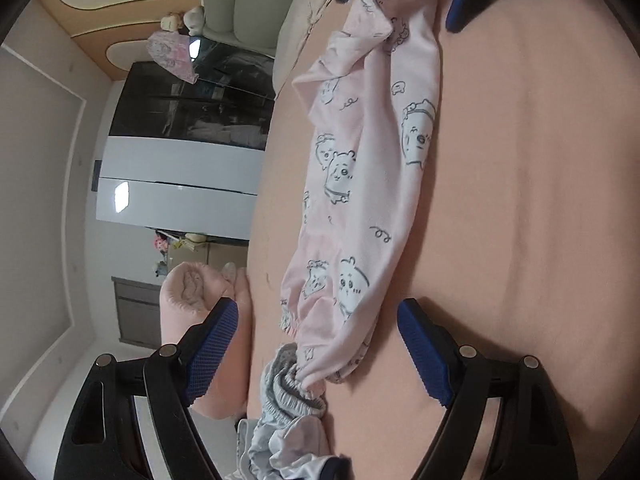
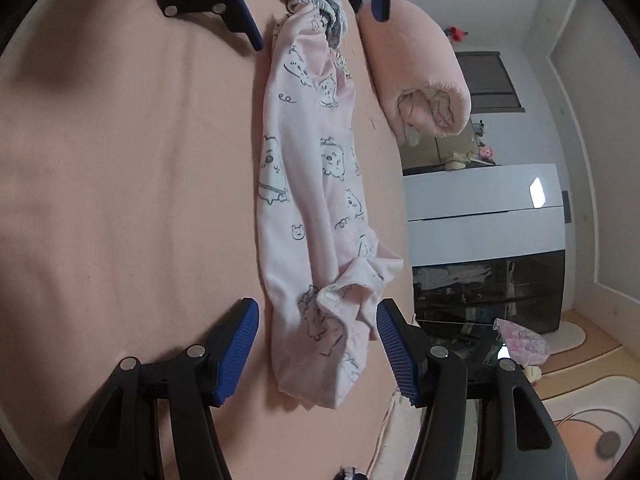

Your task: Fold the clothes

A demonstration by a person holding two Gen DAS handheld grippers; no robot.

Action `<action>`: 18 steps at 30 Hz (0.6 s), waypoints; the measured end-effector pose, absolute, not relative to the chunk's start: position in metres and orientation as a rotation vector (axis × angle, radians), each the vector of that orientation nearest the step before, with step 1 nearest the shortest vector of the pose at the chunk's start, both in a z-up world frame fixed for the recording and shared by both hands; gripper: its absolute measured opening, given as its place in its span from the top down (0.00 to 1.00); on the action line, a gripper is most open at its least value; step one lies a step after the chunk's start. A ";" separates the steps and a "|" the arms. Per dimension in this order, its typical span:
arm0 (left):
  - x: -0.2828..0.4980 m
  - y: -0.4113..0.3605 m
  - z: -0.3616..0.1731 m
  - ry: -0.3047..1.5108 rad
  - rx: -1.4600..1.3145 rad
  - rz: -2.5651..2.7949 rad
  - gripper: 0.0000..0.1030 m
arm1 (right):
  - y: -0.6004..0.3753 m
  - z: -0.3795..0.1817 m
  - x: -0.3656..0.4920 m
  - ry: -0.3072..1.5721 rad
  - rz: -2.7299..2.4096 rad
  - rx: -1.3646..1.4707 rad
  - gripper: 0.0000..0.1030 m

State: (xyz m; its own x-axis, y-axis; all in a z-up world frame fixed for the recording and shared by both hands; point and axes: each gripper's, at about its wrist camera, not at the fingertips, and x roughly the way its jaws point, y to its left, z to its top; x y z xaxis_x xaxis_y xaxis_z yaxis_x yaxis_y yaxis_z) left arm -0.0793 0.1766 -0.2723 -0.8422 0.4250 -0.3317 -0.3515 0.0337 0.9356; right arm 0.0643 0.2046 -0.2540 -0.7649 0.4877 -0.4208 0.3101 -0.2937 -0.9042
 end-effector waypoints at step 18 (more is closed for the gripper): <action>-0.083 0.197 -0.274 1.841 0.053 1.772 0.25 | 0.195 -0.294 0.047 -1.976 2.107 -1.008 0.95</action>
